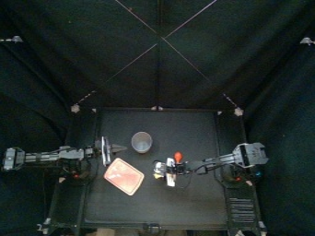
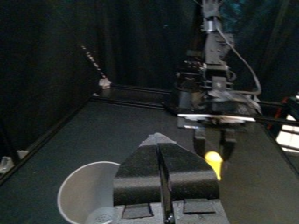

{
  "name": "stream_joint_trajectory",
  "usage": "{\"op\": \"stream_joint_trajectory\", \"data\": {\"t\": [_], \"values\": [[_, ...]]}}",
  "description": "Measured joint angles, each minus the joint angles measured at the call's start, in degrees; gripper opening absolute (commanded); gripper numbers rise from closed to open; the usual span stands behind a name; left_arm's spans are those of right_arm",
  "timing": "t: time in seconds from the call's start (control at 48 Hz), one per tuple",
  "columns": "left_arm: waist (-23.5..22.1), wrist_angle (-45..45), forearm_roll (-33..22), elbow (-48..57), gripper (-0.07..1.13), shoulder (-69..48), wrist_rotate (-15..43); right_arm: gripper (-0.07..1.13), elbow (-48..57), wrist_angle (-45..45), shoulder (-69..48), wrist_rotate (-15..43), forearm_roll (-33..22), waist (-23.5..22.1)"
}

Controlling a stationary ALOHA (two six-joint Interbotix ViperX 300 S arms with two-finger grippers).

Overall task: Pick the yellow can then place it on the pink plate
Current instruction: Place yellow can on the pink plate

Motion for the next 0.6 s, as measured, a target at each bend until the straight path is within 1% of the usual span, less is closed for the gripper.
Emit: {"op": "stream_joint_trajectory", "data": {"t": [0.104,0.208,0.417,0.604], "values": [[2.37,-0.09,-0.18,0.0,0.05,0.0,0.0,0.67,-7.91,3.08,6.5,-0.79,-1.14,-0.09],[3.87,-0.09,-0.18,0.0,0.05,0.0,0.09,0.67,-15.73,6.77,12.3,-0.35,-2.55,-0.18],[4.31,-0.09,1.23,0.0,0.05,0.0,0.09,0.68,-29.53,14.41,21.09,-0.44,-6.42,-0.09],[4.31,-0.09,2.37,0.18,0.05,0.0,0.09,0.7,-39.02,19.34,27.6,-0.62,-7.03,-0.44]]}}
